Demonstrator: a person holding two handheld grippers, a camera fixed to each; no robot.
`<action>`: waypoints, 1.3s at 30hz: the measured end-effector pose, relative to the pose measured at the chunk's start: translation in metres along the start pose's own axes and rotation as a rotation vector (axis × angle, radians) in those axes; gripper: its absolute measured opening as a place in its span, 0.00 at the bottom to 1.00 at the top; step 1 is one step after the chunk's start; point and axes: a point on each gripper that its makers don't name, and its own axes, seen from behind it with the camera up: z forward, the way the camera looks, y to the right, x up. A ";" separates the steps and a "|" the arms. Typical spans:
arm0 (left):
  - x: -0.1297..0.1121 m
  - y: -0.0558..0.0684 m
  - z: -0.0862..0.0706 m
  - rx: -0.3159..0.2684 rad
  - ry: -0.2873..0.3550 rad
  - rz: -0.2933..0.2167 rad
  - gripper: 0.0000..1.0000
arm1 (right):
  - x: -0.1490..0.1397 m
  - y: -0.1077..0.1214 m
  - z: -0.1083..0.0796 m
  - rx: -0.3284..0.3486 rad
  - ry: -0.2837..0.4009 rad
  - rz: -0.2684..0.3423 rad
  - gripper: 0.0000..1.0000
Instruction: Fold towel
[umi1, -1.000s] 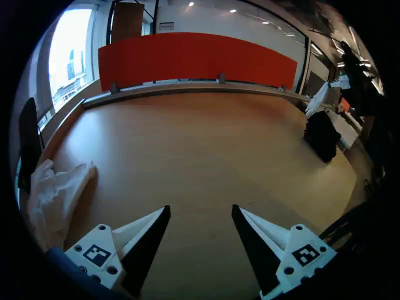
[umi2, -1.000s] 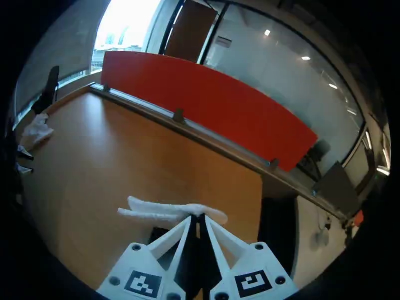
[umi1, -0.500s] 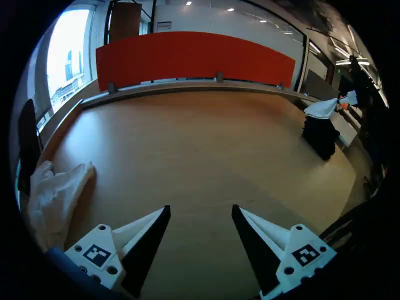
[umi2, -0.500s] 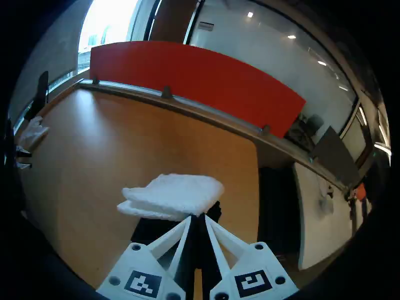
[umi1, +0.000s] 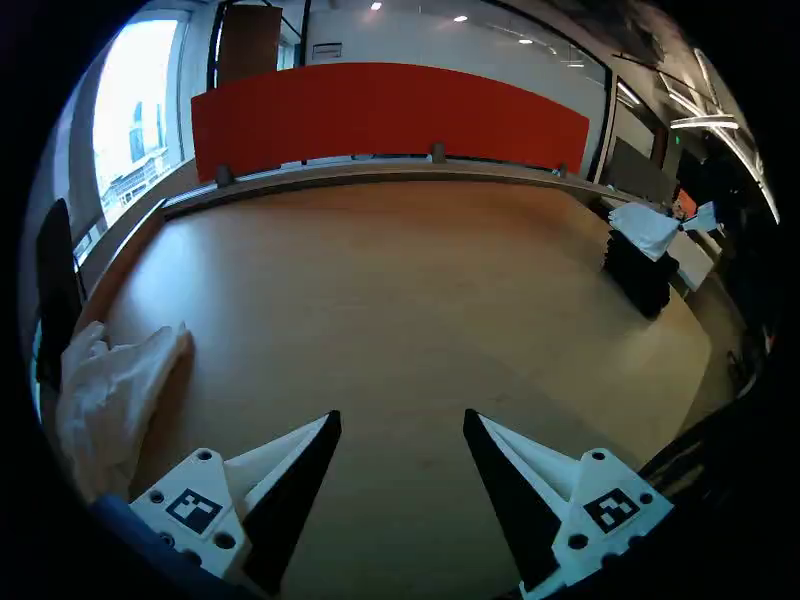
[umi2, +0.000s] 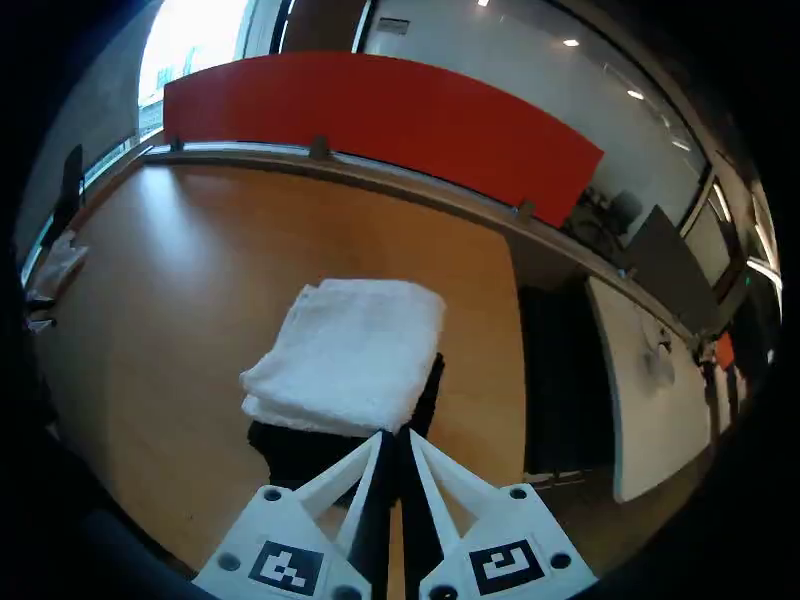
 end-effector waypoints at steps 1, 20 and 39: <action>0.000 0.000 0.000 0.001 0.000 0.000 0.91 | -0.003 0.000 0.001 0.000 -0.006 0.004 0.04; -0.002 -0.003 -0.003 0.009 -0.003 0.005 0.91 | -0.043 0.010 0.012 -0.001 -0.088 0.048 0.04; -0.007 -0.004 -0.005 0.015 -0.012 0.004 0.91 | -0.070 0.020 0.023 -0.014 -0.139 0.078 0.04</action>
